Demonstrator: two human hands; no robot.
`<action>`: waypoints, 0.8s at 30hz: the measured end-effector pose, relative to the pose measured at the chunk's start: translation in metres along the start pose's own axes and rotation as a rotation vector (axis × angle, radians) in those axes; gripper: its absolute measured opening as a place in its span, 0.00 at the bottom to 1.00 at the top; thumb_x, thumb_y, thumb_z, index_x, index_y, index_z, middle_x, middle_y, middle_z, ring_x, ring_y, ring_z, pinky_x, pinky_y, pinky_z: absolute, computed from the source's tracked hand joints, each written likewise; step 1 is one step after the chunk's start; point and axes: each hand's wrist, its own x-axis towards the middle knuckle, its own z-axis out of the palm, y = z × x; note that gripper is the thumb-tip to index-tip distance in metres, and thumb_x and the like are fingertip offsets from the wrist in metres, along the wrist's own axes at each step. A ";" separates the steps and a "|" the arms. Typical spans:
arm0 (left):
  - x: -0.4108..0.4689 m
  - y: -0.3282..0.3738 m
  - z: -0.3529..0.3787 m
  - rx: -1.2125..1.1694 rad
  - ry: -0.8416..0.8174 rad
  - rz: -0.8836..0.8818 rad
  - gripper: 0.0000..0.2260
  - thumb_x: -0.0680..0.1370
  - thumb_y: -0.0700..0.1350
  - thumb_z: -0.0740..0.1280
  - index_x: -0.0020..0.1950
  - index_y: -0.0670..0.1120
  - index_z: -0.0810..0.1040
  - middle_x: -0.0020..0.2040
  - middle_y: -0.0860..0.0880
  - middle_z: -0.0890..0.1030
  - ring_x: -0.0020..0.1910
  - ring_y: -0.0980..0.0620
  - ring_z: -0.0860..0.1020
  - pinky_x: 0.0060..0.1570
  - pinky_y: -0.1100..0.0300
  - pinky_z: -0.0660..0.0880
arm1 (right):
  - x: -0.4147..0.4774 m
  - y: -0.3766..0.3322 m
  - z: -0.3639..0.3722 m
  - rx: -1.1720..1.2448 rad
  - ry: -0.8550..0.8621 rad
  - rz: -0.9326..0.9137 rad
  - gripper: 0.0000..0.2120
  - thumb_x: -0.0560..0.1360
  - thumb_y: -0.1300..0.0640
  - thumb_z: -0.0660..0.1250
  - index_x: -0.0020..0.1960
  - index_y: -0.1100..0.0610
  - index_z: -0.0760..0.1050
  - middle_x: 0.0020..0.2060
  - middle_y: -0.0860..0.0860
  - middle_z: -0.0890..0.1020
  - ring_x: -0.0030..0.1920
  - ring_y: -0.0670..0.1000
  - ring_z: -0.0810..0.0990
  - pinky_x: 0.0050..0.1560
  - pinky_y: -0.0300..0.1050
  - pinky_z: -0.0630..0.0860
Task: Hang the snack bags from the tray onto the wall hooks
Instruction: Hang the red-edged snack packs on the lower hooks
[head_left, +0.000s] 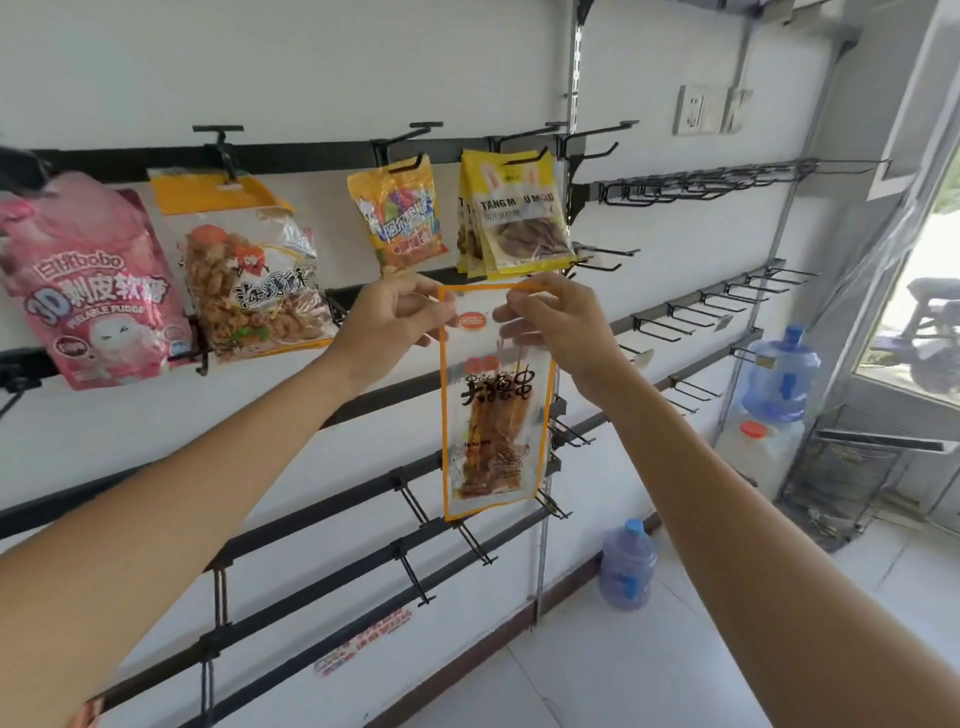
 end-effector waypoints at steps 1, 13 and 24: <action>0.004 -0.003 -0.004 0.006 0.003 0.005 0.06 0.78 0.41 0.70 0.53 0.42 0.81 0.43 0.49 0.86 0.40 0.50 0.83 0.44 0.56 0.78 | 0.006 0.002 0.004 0.003 -0.002 -0.004 0.04 0.81 0.63 0.65 0.52 0.64 0.75 0.41 0.55 0.85 0.37 0.52 0.82 0.40 0.43 0.78; 0.009 -0.032 -0.078 0.595 0.272 0.342 0.23 0.79 0.45 0.69 0.73 0.49 0.67 0.61 0.52 0.76 0.51 0.59 0.76 0.50 0.67 0.72 | 0.076 -0.014 0.081 -0.087 -0.186 -0.147 0.05 0.80 0.65 0.66 0.50 0.69 0.75 0.34 0.58 0.80 0.33 0.56 0.75 0.34 0.48 0.74; -0.030 -0.016 -0.122 0.032 0.346 -0.111 0.10 0.78 0.41 0.69 0.59 0.45 0.81 0.53 0.46 0.85 0.52 0.46 0.84 0.49 0.50 0.82 | 0.092 -0.014 0.152 0.078 -0.403 -0.138 0.05 0.80 0.63 0.66 0.52 0.66 0.76 0.38 0.57 0.83 0.30 0.48 0.79 0.33 0.40 0.76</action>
